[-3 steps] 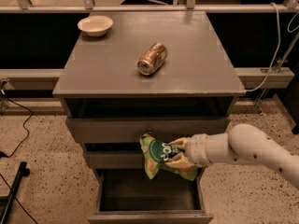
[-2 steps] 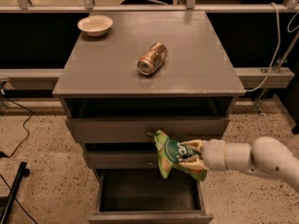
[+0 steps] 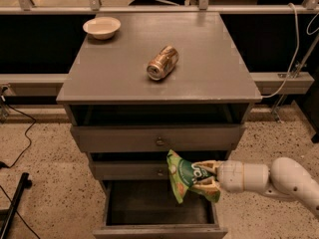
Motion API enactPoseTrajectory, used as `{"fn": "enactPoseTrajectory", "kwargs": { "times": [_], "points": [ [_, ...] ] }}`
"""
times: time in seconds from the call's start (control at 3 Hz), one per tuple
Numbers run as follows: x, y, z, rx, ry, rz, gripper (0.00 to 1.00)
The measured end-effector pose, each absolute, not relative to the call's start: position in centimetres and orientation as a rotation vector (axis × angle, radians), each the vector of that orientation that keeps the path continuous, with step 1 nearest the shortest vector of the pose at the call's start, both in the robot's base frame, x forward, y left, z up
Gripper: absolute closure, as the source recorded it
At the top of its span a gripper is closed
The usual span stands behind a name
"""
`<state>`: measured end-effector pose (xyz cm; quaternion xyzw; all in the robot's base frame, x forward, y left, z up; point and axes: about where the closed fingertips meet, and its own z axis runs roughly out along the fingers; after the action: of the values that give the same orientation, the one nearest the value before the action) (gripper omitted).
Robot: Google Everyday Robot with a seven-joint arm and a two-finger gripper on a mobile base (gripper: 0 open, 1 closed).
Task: Place green rice chip bag into bottom drawer
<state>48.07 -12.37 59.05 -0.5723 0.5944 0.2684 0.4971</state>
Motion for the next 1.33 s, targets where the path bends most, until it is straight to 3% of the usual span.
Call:
{"fn": "enactPoseTrajectory", "kwargs": {
  "times": [0.33,1.0,1.33],
  "points": [
    [48.5,-13.4,55.2,-1.459,1.484,0.575,1.00],
    [48.1,-20.5,44.1,-1.553,1.502,0.427,1.00],
    [48.5,-20.6,47.2,-1.544,1.443,0.339,1.00]
  ]
}}
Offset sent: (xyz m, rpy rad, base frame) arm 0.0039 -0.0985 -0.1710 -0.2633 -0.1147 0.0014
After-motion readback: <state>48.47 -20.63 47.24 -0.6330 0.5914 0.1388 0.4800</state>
